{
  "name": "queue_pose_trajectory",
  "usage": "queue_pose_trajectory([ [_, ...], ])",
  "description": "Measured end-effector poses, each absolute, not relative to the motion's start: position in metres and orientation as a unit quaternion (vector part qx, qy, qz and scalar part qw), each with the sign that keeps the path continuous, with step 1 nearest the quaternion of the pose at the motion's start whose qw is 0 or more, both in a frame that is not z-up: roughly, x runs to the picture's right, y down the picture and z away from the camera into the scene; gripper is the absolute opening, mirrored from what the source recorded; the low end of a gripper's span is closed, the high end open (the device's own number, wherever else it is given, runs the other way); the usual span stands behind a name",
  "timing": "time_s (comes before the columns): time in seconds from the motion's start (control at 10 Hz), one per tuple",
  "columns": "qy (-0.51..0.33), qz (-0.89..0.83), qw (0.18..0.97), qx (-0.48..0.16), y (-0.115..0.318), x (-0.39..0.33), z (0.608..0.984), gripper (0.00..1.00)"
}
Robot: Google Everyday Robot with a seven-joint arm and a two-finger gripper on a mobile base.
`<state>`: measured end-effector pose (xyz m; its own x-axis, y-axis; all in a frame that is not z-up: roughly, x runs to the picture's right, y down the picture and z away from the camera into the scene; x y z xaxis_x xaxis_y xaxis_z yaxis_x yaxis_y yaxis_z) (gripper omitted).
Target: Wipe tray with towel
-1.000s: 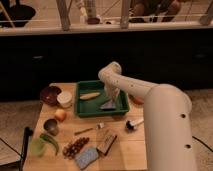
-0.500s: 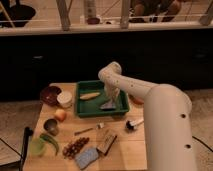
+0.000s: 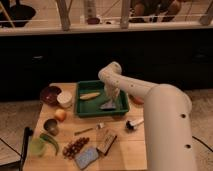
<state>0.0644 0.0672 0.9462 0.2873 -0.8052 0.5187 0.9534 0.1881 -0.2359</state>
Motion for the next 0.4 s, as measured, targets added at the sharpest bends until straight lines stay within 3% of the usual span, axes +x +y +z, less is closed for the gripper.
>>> queue_pose_trajectory([
  [0.4,-0.141,-0.580,0.758,-0.264,0.0680,0.0642,0.9469,0.01],
])
